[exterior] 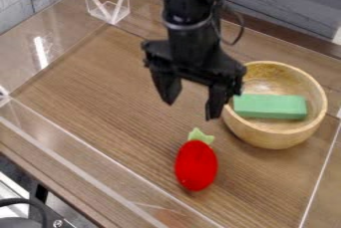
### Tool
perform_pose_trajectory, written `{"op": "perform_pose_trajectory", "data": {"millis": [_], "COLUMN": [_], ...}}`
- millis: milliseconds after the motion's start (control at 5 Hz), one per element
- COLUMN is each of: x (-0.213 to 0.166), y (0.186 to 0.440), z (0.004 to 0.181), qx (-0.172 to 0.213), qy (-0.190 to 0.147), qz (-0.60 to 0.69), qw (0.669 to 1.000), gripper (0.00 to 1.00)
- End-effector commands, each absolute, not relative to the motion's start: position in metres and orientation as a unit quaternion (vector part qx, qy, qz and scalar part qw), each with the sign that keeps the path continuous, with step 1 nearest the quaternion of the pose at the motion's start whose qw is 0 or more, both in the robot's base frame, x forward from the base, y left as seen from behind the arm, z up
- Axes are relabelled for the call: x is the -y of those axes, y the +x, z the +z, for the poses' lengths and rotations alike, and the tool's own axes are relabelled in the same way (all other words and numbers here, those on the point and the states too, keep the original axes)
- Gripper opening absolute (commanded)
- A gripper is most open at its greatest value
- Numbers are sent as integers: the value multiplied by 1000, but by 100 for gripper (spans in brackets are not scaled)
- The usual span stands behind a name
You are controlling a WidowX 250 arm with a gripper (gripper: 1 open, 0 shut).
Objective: Move the red object to the right side of the table
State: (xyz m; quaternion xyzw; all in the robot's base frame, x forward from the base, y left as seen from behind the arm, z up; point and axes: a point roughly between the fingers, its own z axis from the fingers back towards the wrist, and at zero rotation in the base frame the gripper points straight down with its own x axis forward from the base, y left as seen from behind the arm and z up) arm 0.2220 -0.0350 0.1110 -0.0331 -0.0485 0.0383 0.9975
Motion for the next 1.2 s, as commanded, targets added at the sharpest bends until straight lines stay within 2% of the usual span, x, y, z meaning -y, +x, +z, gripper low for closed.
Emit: {"op": "perform_pose_trajectory", "data": {"millis": [0, 200, 1000], "x": [22, 8, -2], "y": [233, 235, 229], "z": [135, 141, 115], "qx": [77, 76, 40], "qy": [-29, -23, -21], "qz": [45, 61, 79], "qw": [996, 995, 996], "gripper": [100, 100, 100]}}
